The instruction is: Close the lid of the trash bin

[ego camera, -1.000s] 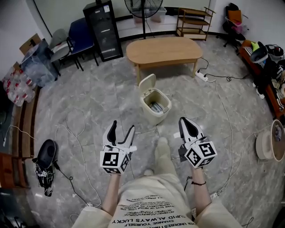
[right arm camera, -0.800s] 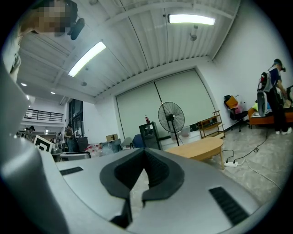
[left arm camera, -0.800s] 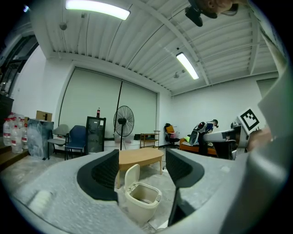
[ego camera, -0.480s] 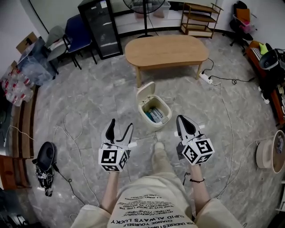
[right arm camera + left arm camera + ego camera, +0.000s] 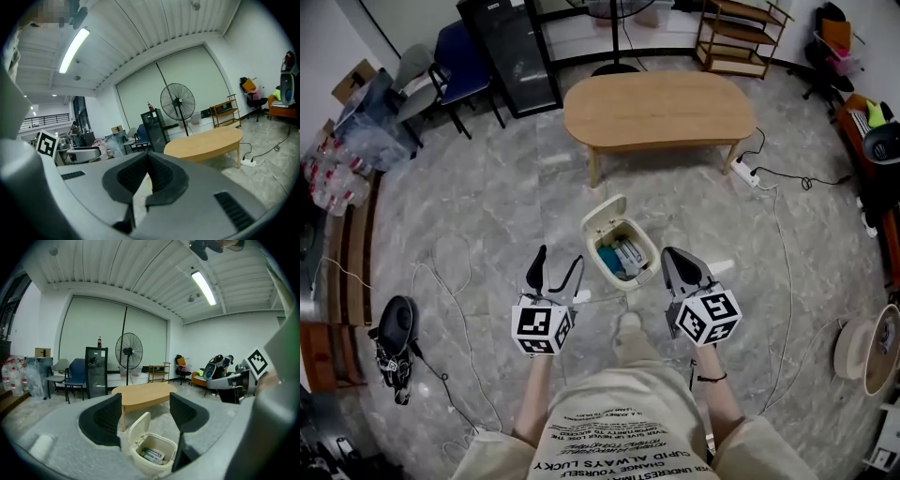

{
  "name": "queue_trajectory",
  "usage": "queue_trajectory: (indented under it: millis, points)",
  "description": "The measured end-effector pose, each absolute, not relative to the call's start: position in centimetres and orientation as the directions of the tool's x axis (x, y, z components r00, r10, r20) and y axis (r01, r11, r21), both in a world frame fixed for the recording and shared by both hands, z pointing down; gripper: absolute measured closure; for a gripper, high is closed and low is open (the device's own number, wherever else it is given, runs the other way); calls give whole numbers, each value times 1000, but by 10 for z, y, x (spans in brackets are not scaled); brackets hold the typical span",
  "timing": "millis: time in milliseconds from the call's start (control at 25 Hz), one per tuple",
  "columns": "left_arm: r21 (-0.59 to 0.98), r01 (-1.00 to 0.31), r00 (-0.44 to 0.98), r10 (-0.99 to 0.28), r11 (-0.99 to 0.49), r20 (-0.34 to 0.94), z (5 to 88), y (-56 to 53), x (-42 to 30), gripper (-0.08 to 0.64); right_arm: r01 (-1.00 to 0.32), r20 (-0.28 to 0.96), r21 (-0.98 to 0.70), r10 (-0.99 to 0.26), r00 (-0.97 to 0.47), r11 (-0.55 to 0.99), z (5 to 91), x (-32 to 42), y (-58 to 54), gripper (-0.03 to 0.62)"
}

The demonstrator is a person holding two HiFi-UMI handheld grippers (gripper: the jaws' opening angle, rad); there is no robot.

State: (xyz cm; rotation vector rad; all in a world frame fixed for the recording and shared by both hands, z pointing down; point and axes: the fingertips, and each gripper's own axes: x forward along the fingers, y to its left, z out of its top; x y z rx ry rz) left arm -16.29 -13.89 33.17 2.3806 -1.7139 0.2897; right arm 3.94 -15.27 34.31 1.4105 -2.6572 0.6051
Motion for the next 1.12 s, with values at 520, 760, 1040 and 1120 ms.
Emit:
queue_trajectory:
  millis: [520, 760, 1040, 1120]
  points:
    - [37, -954, 288, -882, -296, 372, 383, -223, -146, 252, -764, 312, -355, -702, -640, 538, 390, 23, -234, 588]
    - [16, -934, 322, -825, -356, 464, 419, -252, -139, 252, -763, 349, -357, -681, -644, 539, 418, 12, -255, 588]
    - [22, -908, 362, -755, -419, 547, 458, -282, -139, 252, -772, 392, -369, -666, -634, 518, 454, -9, -271, 588]
    - [26, -897, 377, -733, -441, 566, 472, -289, -137, 252, -772, 404, -375, -659, -635, 514, 468, -16, -273, 588]
